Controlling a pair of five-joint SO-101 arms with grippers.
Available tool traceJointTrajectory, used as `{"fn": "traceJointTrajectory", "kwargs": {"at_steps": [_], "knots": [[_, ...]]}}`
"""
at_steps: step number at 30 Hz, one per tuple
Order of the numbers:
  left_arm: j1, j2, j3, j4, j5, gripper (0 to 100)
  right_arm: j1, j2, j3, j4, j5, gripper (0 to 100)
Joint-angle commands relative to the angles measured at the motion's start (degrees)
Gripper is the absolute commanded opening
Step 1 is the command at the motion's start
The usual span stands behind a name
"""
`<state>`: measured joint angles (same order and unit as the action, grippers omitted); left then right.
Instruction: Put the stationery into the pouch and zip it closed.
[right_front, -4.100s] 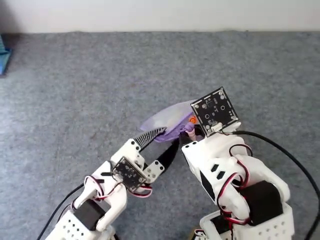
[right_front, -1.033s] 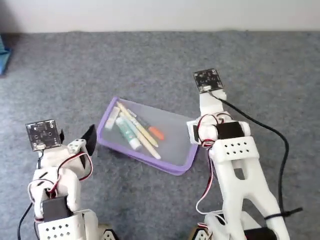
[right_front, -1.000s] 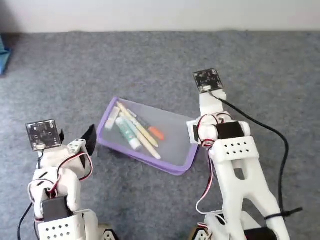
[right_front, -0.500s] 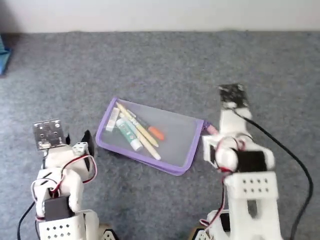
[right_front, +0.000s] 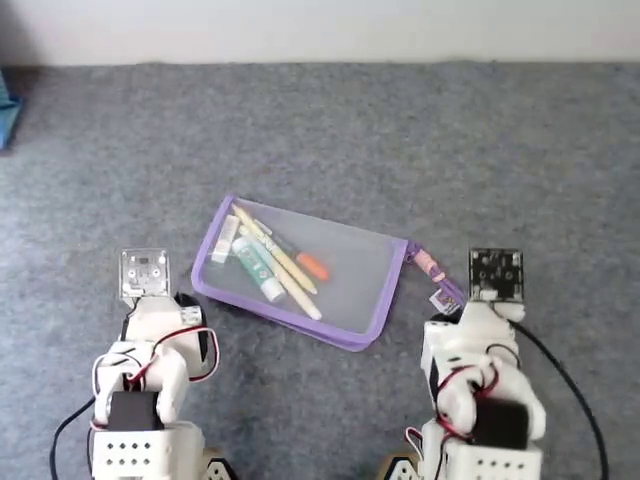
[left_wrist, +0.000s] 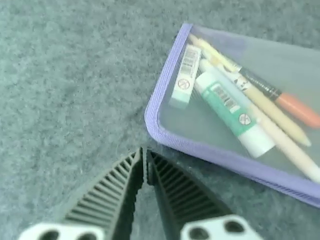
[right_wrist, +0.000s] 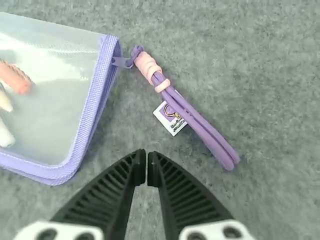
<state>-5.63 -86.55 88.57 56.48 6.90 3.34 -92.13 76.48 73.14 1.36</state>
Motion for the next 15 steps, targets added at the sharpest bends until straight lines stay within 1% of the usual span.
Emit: {"fn": "traceJointTrajectory", "kwargs": {"at_steps": [1, 4, 8, 15], "knots": [[0.35, -0.70, 1.98, -3.52, 0.53, 1, 0.57, -8.13, 5.01, 0.31, -0.09, 0.8], [0.44, -0.70, 4.70, -5.80, 0.44, 1, 0.57, -12.44, 10.02, 0.31, -0.09, 0.8], [0.26, -0.70, 5.85, -6.42, -1.85, 1, 0.48, -11.03, 11.69, -0.31, -0.09, 0.8], [0.44, -0.70, 7.43, -6.51, -2.20, 1, 0.48, -11.03, 15.91, -0.22, -0.09, 0.8]]}}
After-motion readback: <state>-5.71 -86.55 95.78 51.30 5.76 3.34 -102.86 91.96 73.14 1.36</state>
